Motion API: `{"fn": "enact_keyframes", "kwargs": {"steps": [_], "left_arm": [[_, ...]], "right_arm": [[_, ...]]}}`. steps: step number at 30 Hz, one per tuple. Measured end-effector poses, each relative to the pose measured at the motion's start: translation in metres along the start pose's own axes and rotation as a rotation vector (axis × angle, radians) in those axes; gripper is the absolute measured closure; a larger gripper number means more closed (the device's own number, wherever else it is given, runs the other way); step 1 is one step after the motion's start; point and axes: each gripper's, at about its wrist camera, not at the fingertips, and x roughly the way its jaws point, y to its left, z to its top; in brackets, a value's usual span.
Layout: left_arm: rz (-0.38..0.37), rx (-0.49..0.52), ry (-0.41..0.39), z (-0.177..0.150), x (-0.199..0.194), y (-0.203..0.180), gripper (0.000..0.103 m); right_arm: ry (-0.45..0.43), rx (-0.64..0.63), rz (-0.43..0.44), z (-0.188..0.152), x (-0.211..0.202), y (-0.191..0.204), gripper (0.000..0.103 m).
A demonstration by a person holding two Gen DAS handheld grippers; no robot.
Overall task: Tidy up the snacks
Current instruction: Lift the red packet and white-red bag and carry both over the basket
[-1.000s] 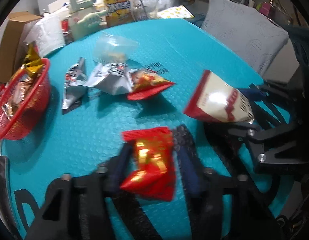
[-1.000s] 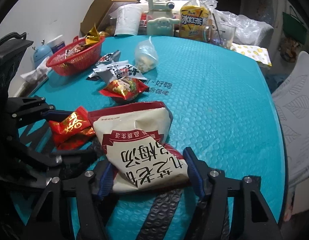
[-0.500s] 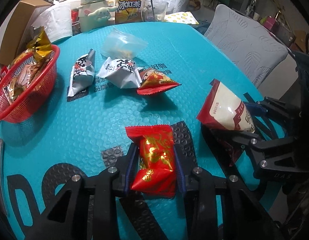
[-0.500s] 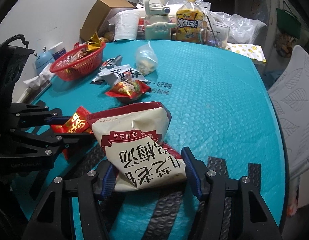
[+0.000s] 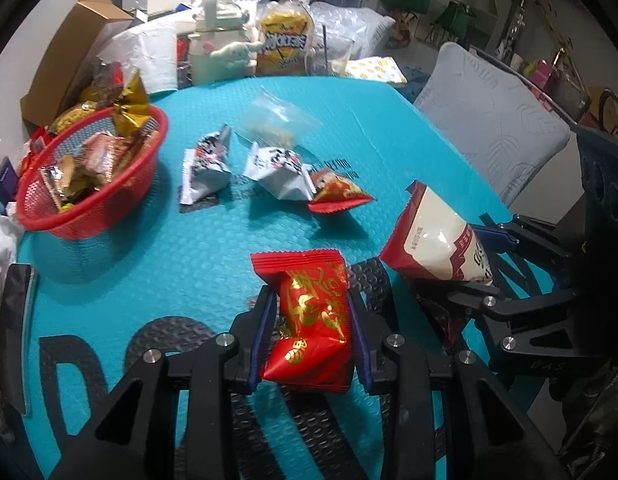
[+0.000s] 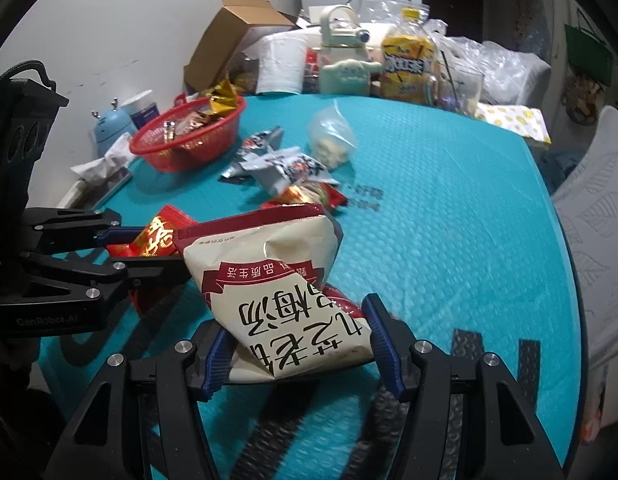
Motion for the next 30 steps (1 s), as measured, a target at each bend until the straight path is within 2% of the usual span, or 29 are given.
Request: {"fn": "enact_keyframes", "kwargs": {"steps": [15,22,30], "left_arm": [[0.064,-0.069,-0.131,0.007,-0.049,0.044,0.069],[0.100,-0.092,-0.172,0.020,-0.065,0.069,0.069],[0.164,-0.106,-0.209,0.041,-0.072,0.099,0.069]], "right_arm": [[-0.047,-0.085,0.060,0.045,0.000,0.038,0.043],[-0.090,-0.100,0.109,0.074,0.008,0.055,0.043],[-0.129,-0.128,0.123,0.106,0.017,0.064,0.043]]}}
